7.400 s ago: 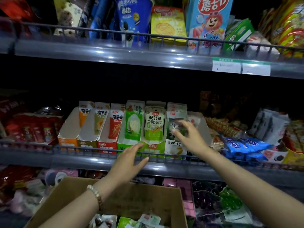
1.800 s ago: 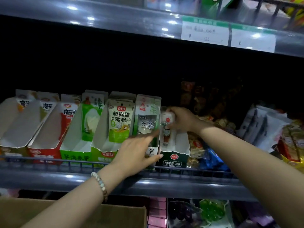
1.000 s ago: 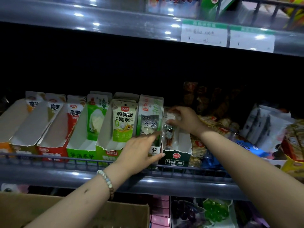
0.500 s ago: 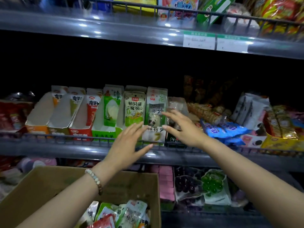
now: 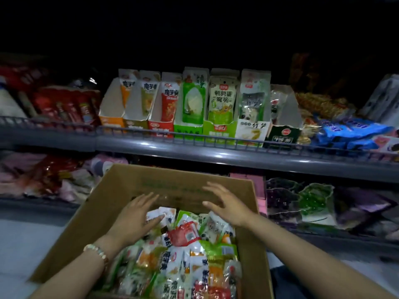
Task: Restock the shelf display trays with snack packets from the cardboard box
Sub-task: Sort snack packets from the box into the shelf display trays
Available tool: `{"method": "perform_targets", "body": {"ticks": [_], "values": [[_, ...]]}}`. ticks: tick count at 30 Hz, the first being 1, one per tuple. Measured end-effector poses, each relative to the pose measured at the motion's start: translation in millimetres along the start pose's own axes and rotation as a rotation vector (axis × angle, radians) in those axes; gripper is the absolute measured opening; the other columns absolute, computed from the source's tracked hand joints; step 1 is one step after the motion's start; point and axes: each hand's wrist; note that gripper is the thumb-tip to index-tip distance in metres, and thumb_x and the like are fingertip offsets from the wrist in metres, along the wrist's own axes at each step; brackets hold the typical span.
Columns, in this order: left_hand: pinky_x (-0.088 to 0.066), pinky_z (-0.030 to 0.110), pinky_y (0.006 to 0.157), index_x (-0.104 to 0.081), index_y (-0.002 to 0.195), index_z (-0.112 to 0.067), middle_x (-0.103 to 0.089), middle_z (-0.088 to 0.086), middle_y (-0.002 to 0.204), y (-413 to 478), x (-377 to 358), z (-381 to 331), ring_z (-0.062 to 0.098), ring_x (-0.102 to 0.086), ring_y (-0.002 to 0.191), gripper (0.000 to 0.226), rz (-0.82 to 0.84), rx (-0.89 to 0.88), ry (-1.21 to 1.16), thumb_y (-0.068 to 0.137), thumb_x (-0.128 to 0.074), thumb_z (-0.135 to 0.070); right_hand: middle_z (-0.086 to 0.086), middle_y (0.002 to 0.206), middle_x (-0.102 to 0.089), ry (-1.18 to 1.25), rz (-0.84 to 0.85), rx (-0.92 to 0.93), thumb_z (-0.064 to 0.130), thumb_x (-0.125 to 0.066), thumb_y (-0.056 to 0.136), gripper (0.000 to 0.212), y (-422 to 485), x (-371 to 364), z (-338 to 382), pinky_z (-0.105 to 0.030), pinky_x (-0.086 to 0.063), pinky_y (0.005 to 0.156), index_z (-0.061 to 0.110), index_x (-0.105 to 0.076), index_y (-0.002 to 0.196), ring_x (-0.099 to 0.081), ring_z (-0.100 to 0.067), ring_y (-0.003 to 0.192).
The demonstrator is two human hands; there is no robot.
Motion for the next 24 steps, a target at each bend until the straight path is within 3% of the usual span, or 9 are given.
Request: {"method": "perform_targets", "body": {"ticks": [3,7,12,17,21,22,24], "values": [[-0.017,0.03,0.116,-0.017,0.15,-0.028,-0.019,-0.005,0.157,-5.8,-17.2,22.6,0.015,-0.016,0.144,0.119,0.135,0.06,0.007,0.055,0.006,-0.096,0.003,0.153,-0.027,0.074,0.112,-0.107,0.045,-0.048,0.094,0.053,7.2,-45.8,-9.8,-0.027,-0.023,0.113,0.024,-0.039,0.142,-0.027,-0.014,0.14],[-0.015,0.031,0.116,-0.012,0.151,-0.025,-0.011,-0.003,0.159,-1.6,-35.5,38.2,0.016,-0.008,0.146,0.073,0.307,0.15,-0.047,0.092,-0.028,-0.064,0.001,0.154,-0.024,0.214,0.252,-0.305,0.054,-0.043,0.093,0.06,19.9,-91.7,-20.5,-0.037,-0.031,0.112,0.026,-0.033,0.144,-0.03,-0.021,0.139],[-0.012,0.035,0.117,-0.008,0.152,-0.024,-0.004,0.0,0.16,19.6,-59.7,59.4,0.021,-0.004,0.147,0.067,0.491,0.206,-0.044,0.096,-0.024,-0.057,-0.004,0.151,-0.033,0.328,0.246,-0.44,0.051,-0.048,0.092,0.065,41.2,-131.2,-28.0,-0.034,-0.032,0.111,0.017,-0.033,0.145,-0.036,-0.022,0.136],[-0.008,0.046,0.118,-0.009,0.152,-0.019,-0.002,0.01,0.159,29.7,-87.5,73.8,0.031,-0.002,0.146,0.064,0.547,0.215,0.048,0.097,-0.02,-0.05,-0.006,0.147,-0.039,0.157,0.22,-0.394,0.059,-0.049,0.088,0.068,70.3,-162.3,-28.3,-0.039,-0.034,0.11,0.018,-0.042,0.141,-0.038,-0.024,0.133],[-0.002,0.057,0.115,0.0,0.15,-0.007,0.017,0.02,0.155,28.0,-98.5,69.0,0.04,0.016,0.142,0.058,0.7,0.178,0.114,0.1,-0.029,-0.011,-0.005,0.145,-0.042,0.168,0.35,-0.442,0.066,-0.041,0.088,0.074,98.1,-179.2,-15.5,-0.04,-0.035,0.105,0.016,-0.037,0.143,-0.044,-0.027,0.129],[-0.003,0.058,0.114,0.0,0.15,-0.007,0.018,0.019,0.155,29.4,-100.4,69.0,0.037,0.017,0.143,0.059,0.704,0.166,0.129,0.1,-0.031,-0.009,-0.008,0.133,-0.05,0.17,0.387,-0.457,0.065,-0.04,0.089,0.068,103.1,-183.4,-13.4,-0.039,-0.037,0.098,0.014,-0.046,0.134,-0.051,-0.026,0.118],[-0.002,0.06,0.114,-0.003,0.151,-0.012,0.017,0.012,0.157,31.4,-102.5,69.6,0.032,0.016,0.144,0.059,0.711,0.078,0.179,0.1,-0.032,-0.012,-0.012,0.094,-0.058,0.272,0.369,-0.491,0.056,-0.045,0.092,0.046,109.8,-192.4,-14.1,-0.04,-0.04,0.084,0.012,-0.057,0.088,-0.058,-0.022,0.086]]}}
Point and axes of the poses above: each hand's wrist, its own y-axis towards the middle knuckle, its own x-axis out of the back of the hand, z = x × y
